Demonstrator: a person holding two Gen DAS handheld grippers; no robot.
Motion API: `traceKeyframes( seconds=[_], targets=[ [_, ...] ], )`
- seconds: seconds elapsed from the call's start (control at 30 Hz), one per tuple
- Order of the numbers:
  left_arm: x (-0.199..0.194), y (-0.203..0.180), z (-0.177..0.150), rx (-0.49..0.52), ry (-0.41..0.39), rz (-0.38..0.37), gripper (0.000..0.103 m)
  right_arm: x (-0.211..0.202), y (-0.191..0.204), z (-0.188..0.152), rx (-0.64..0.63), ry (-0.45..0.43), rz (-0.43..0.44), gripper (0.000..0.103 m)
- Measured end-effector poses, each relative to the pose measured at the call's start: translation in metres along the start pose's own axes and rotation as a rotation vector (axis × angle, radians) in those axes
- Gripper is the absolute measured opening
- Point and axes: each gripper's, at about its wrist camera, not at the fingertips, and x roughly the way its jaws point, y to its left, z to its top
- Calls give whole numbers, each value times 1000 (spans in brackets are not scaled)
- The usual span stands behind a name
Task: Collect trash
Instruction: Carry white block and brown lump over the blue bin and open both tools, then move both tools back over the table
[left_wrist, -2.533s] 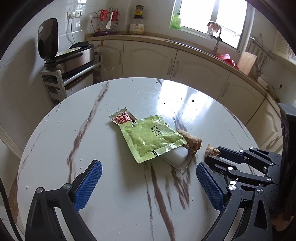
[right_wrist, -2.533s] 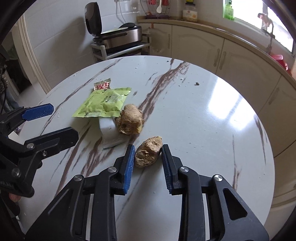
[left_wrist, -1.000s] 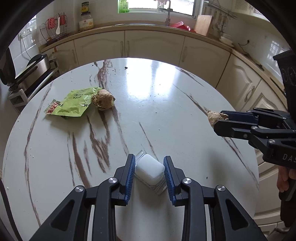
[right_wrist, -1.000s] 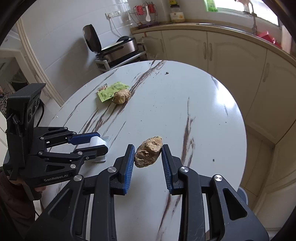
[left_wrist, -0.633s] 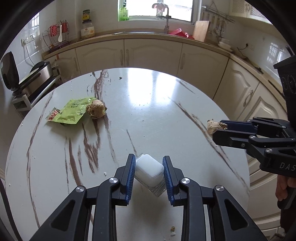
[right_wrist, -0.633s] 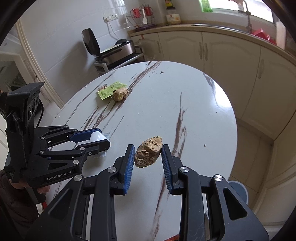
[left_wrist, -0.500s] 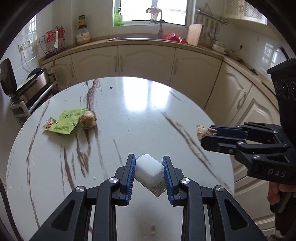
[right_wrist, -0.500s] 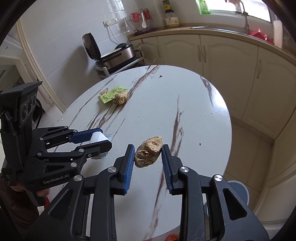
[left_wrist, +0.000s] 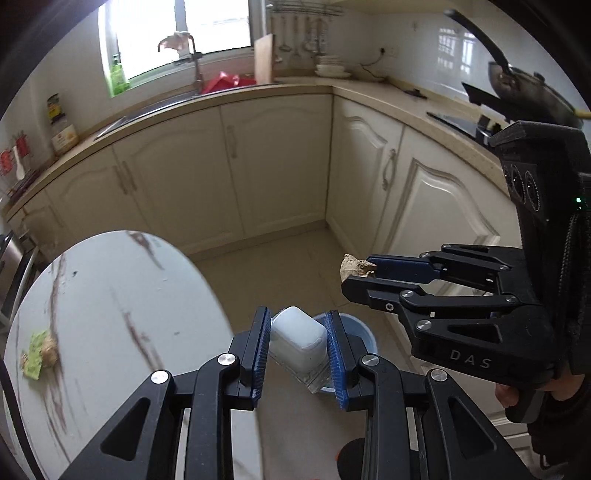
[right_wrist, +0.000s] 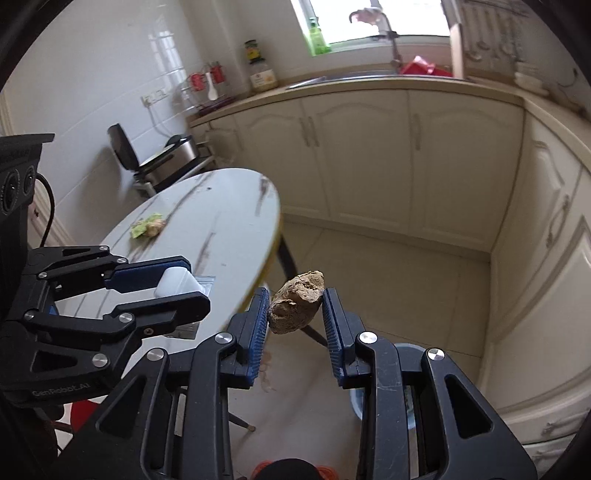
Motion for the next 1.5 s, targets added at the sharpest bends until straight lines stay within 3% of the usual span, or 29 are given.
traceKeyframes(
  seconds=[0.13, 0.33, 0.47, 0.6, 0.73, 0.8, 0.83, 0.97, 1.1, 1.33, 1.5],
  targets=[
    [57, -36, 20, 38, 74, -54, 26, 9, -55, -21, 77, 36, -100, 28],
    [148, -69, 26, 58, 203, -103, 26, 40, -127, -45, 218, 117, -130, 28],
    [194, -71, 25, 22, 268, -128, 26, 60, -162, -56, 301, 149, -93, 28],
    [217, -72, 26, 4, 268, -123, 29, 77, -184, -62, 357, 167, -48, 30],
    [237, -66, 41, -17, 253, -87, 59, 89, -204, -70, 420, 187, -16, 35],
    [237, -63, 41, -25, 244, -79, 62, 89, -207, -73, 438, 199, -22, 46],
    [232, -61, 37, -29, 240, -73, 62, 87, -208, -73, 440, 197, -31, 53],
    [210, -54, 33, -44, 212, -52, 62, 74, -198, -67, 408, 171, -69, 58],
    [169, -55, 29, -61, 134, -51, 63, 44, -173, -55, 349, 119, -102, 68],
    [71, -49, 5, -58, -26, 9, 73, -29, -111, -36, 229, -31, -159, 92],
    [-19, -43, -34, -93, -157, 107, 86, -77, -50, -27, 124, -128, -168, 96]
  ],
)
